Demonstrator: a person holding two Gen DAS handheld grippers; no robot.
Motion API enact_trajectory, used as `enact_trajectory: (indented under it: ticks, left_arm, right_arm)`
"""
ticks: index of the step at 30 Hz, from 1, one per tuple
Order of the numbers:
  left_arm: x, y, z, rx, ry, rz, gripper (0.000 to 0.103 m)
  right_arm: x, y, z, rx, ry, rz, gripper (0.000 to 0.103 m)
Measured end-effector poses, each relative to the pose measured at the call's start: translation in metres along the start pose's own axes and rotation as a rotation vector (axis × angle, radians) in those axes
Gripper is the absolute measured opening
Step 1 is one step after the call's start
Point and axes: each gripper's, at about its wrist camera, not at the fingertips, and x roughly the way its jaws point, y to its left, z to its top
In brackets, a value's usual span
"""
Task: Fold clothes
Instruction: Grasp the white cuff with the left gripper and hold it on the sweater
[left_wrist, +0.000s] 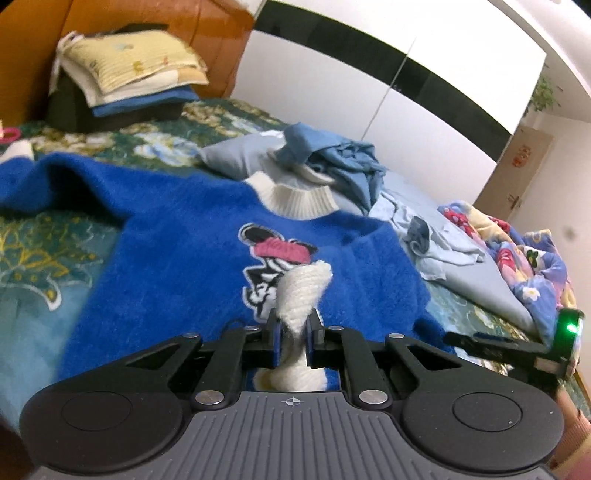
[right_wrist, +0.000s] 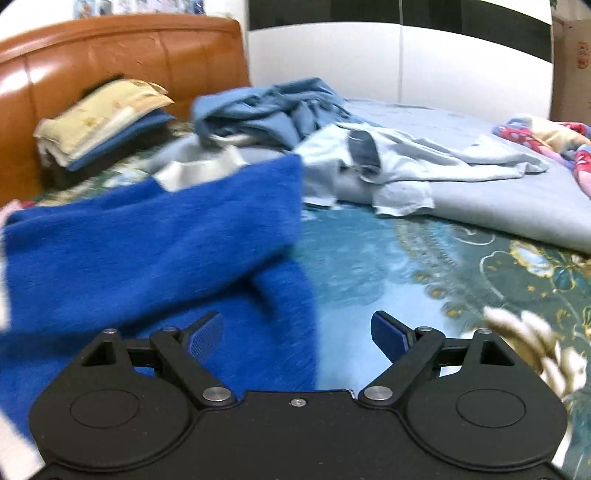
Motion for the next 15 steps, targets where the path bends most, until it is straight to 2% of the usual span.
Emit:
enact_trajectory:
  ticks: [4,10,15]
  left_arm:
    - [0.000,0.012,0.001,-0.040,0.012,0.000,0.010]
    - [0.000,0.023,0.005,-0.038,0.003,0.018,0.010]
    - [0.002,0.034,0.007,-0.054,0.000,0.032,0.010]
  right_arm:
    - [0.033,0.011,0.011,-0.098,0.019,-0.058,0.087]
    - [0.059,0.033,0.025,-0.221,-0.036,-0.070,0.087]
    - [0.077,0.032,0.036,-0.226,-0.071,-0.084,0.086]
